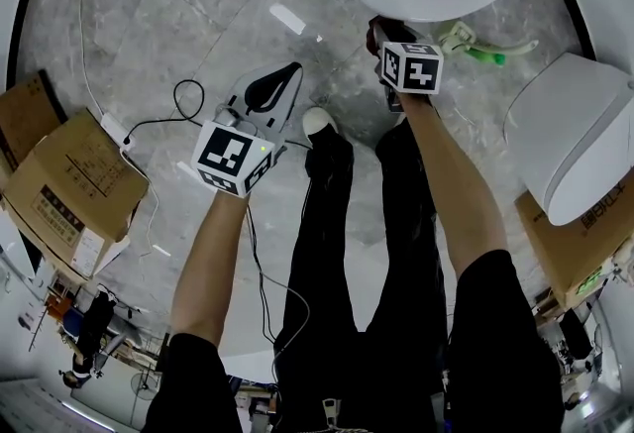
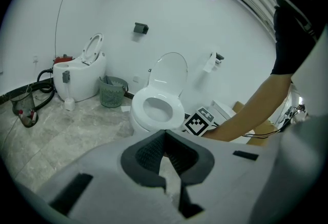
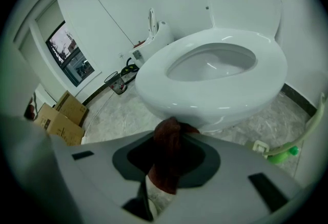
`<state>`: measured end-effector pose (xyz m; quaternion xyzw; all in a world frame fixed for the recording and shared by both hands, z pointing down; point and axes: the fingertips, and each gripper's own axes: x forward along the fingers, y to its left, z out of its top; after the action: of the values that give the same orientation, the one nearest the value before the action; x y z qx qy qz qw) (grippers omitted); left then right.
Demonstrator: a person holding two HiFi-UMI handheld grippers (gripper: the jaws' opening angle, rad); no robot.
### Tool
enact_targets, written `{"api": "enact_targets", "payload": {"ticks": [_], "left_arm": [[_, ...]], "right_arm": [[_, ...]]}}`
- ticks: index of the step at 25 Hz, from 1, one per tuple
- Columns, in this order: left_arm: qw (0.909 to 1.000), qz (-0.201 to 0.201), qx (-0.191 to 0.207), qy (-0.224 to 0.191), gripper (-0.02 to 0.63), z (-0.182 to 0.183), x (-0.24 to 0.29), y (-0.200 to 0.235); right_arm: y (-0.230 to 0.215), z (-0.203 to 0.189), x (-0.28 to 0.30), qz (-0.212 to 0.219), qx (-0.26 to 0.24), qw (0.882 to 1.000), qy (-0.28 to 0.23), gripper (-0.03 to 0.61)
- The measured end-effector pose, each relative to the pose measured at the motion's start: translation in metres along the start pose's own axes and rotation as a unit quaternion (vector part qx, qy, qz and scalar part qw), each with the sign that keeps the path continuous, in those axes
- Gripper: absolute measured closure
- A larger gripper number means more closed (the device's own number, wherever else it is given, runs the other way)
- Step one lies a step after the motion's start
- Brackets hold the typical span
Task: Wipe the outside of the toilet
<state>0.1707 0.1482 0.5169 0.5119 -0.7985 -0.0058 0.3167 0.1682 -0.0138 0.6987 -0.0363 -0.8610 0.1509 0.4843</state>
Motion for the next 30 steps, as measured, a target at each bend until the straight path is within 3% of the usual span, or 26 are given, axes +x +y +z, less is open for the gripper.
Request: {"api": "enact_targets", "payload": {"ticks": [7,11,15,22,26,30], "left_arm": [[0.9999,0.003,0.008,0.011,0.606,-0.002,-0.010,0.008],[0.9999,0.001,0.007,0.012,0.606,0.002,0.003,-0.003],[0.9998,-0.013,0.009,0.012,0.606,0.009,0.029,-0.025],[0.9988,-0.044,0.013,0.015,0.606,0.021,0.091,-0.075],[0.9975,-0.061,0.023,0.025,0.606,0.027,0.124,-0.102],[0.9969,-0.069,0.032,0.020,0.606,0.039,0.167,-0.123]], "right_arm": [[0.046,0.016,0.005,0.043,-0.021,0.999,-0.025,0.485],[0.042,0.014,-0.015,0.073,-0.040,0.996,-0.036,0.483],[-0.003,-0.006,-0.040,0.064,-0.070,0.995,-0.023,0.483],[-0.102,-0.026,-0.079,0.014,-0.043,0.999,-0.020,0.483],[-0.156,-0.026,-0.094,-0.009,0.014,0.999,-0.035,0.483],[-0.218,0.000,-0.098,-0.036,0.062,0.995,-0.063,0.483]]}}
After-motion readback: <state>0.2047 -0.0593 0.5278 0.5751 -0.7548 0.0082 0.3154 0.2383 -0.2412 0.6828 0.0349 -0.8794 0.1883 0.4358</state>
